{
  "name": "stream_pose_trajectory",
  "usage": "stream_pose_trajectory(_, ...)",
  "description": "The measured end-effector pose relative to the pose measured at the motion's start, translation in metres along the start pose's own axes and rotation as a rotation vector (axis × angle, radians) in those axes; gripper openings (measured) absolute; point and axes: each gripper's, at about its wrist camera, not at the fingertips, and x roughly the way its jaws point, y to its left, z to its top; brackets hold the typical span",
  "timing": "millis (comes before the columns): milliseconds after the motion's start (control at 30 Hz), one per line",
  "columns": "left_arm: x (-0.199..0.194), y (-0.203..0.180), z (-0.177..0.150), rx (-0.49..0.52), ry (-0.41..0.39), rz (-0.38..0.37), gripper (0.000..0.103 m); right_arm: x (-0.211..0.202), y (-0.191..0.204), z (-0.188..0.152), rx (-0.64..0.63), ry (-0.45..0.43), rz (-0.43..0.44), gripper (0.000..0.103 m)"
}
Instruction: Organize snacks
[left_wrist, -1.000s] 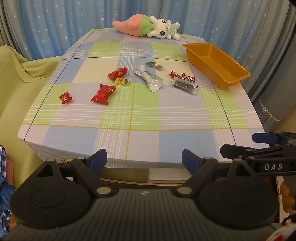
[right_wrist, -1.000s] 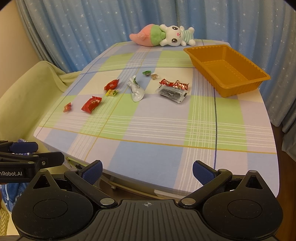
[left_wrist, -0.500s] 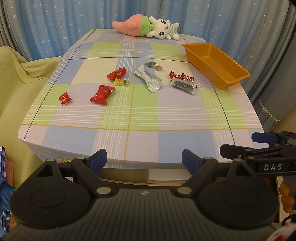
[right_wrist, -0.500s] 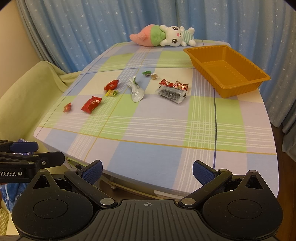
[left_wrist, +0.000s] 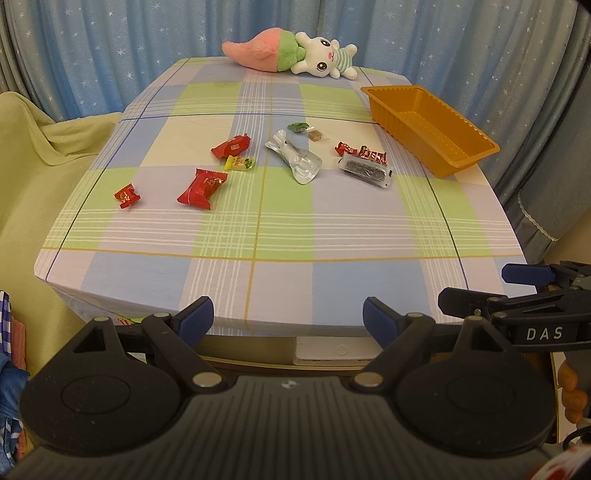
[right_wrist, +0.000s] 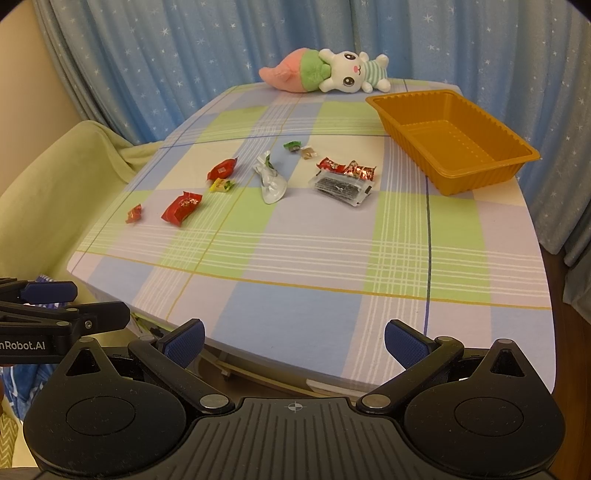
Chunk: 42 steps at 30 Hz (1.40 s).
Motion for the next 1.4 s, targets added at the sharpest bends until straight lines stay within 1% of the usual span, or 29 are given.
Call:
stream_pose_trajectory(800, 0.001, -0.009, -0.004, -0.007, 0.004, 0.005, 0.087, 0.007, -0.009, 0.004, -0.006, 0.01, 0.018, 0.103)
stream_pose_trajectory(1067, 0.006, -0.012, 0.004, -0.018, 0.006, 0.014, 0.087, 0.009, -0.017, 0.008, -0.012, 0.014, 0.032, 0.103)
stream_pose_trajectory(1233, 0.011, -0.015, 0.003, -0.049, 0.012, 0.017, 0.087, 0.012, -0.026, 0.012, -0.019, 0.012, 0.043, 0.103)
stream_pose_trajectory(1400, 0.014, -0.008, 0.001, -0.1, 0.006, 0.043, 0.087, 0.017, -0.036, 0.016, -0.038, 0.003, 0.039, 0.103)
